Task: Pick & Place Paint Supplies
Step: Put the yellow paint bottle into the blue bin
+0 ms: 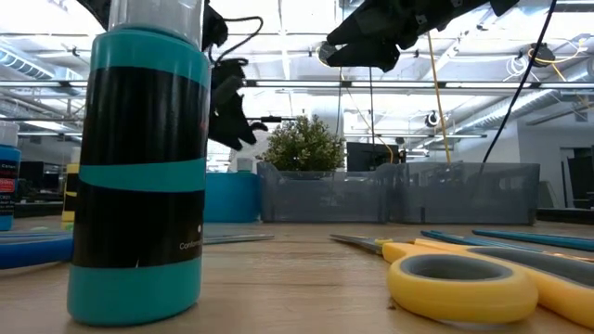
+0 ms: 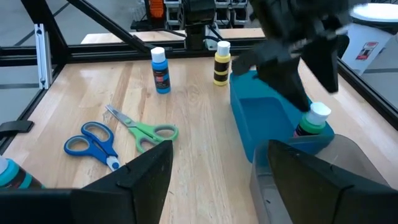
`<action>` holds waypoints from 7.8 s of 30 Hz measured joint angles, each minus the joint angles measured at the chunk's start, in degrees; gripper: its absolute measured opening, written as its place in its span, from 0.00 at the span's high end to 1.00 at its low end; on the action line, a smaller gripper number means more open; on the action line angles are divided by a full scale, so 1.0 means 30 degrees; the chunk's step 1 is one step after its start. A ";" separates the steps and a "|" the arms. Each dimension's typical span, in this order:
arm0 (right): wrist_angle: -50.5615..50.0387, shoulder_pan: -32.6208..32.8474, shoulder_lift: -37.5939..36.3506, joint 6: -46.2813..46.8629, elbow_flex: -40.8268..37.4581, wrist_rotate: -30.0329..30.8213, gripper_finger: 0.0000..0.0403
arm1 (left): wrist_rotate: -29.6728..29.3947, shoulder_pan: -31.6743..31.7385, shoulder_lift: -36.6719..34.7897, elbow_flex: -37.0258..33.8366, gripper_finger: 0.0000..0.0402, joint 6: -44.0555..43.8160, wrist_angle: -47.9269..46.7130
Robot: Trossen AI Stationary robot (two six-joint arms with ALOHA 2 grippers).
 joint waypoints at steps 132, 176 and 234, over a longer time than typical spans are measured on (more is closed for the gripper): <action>-0.0096 -0.0334 -2.1872 -0.3424 -1.6946 -0.0513 0.38 | 0.1992 -0.2286 -0.7166 -0.0809 0.33 -0.4636 -2.1657; -0.0096 -0.0335 -2.1872 -0.3428 -1.6954 -0.0509 0.38 | 0.1013 -0.2193 -0.6969 -0.0809 0.65 -0.6485 -2.1108; -0.0104 -0.0334 -2.1872 -0.3432 -1.6954 -0.0513 0.38 | 0.1672 -0.3906 -0.6947 0.7614 0.69 -0.1639 -2.2524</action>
